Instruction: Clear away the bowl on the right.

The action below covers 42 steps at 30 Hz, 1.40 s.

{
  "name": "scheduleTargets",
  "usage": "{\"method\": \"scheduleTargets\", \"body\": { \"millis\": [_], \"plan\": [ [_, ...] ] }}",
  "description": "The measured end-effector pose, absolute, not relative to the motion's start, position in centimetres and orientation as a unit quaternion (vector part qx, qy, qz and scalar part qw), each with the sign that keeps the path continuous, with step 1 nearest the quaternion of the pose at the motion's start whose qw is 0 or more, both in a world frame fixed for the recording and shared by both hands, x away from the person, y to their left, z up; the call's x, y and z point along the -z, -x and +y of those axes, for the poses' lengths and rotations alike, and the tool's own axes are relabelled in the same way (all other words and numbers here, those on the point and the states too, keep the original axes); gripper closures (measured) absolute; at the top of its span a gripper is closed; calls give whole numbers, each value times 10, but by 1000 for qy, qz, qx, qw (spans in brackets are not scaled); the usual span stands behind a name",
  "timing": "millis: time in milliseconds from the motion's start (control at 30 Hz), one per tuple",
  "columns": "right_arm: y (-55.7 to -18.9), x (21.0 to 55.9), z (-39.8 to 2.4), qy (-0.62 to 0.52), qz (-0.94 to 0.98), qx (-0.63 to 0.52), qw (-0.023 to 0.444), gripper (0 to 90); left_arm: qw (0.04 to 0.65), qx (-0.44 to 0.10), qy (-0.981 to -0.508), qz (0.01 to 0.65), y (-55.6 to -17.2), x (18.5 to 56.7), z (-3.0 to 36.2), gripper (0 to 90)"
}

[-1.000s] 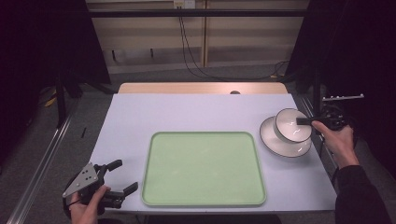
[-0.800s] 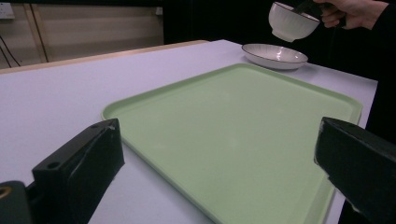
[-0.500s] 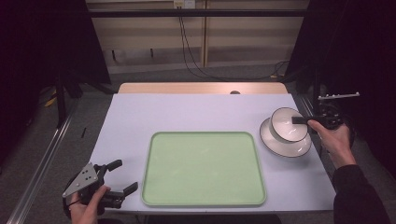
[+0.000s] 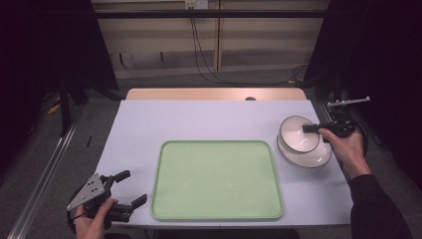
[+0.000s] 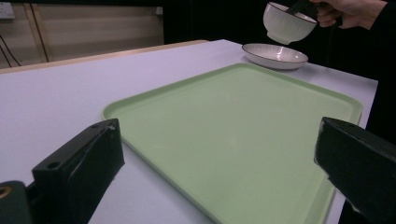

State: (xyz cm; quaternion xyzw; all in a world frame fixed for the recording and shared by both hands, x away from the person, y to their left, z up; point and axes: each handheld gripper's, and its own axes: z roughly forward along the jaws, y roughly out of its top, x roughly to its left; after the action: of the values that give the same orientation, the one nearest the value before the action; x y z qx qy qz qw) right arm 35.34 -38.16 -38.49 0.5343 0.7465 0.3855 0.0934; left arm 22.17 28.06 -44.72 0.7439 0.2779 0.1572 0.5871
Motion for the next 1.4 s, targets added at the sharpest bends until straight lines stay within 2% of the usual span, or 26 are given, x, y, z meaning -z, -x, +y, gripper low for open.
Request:
{"method": "scheduleTargets", "body": {
  "millis": [1400],
  "plan": [
    [-385, 377, -322, -493, 769, -402, 60, 823, 589, -154, -742, 280, -222, 448, 281, 13]
  ]
}}
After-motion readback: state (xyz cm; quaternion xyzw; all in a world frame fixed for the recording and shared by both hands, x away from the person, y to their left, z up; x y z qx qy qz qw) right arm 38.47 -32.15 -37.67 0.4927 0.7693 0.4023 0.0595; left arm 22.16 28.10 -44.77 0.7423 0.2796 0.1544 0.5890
